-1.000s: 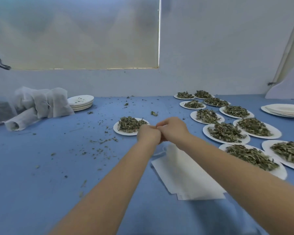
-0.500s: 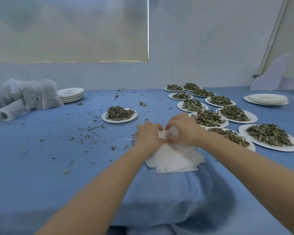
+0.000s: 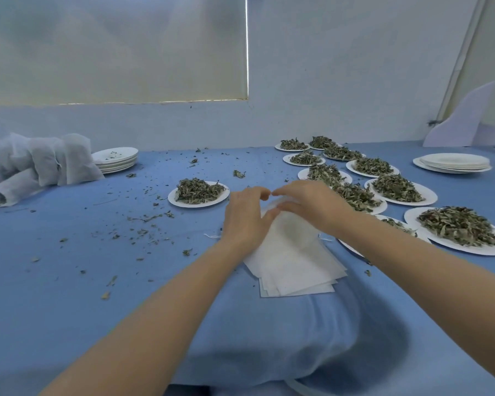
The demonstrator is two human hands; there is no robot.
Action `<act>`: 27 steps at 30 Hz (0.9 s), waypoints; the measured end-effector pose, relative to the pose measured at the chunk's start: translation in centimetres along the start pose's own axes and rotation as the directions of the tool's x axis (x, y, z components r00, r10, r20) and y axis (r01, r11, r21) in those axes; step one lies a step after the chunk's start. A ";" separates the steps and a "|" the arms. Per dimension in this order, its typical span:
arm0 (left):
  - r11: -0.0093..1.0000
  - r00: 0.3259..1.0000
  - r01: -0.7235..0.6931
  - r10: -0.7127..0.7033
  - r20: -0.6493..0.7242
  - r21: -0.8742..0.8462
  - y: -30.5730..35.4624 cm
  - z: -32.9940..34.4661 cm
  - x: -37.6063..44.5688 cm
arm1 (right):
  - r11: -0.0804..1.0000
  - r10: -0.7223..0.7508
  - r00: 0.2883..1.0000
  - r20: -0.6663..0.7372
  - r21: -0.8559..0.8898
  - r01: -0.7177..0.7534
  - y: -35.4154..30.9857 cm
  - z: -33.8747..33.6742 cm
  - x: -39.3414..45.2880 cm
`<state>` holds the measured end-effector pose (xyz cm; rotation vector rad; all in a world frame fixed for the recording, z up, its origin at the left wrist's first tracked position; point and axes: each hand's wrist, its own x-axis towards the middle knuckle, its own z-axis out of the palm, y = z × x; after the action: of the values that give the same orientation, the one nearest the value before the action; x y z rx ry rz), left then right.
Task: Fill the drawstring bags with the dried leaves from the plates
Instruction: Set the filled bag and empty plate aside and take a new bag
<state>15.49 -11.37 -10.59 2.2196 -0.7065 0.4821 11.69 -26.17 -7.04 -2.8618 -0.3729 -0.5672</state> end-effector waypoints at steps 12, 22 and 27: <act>0.991 0.982 0.109 -0.097 0.160 -0.074 -1.9 -0.5 0.8 | 0.975 0.218 0.948 0.231 -0.023 -0.219 1.7 -0.6 1.2; 0.982 0.993 0.110 -0.116 -0.030 -0.153 0.4 -1.7 2.5 | 0.816 0.309 0.946 -0.096 0.538 -0.212 1.0 -0.9 2.3; 0.916 0.961 0.260 -0.278 -0.016 -0.305 0.2 -4.5 4.1 | 0.724 0.373 0.904 -0.207 0.674 -0.145 -0.2 -1.0 4.1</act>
<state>18.01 -9.48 -5.34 1.9654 -0.4020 0.2783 15.01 -25.40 -4.47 -2.0467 -0.0664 -0.6830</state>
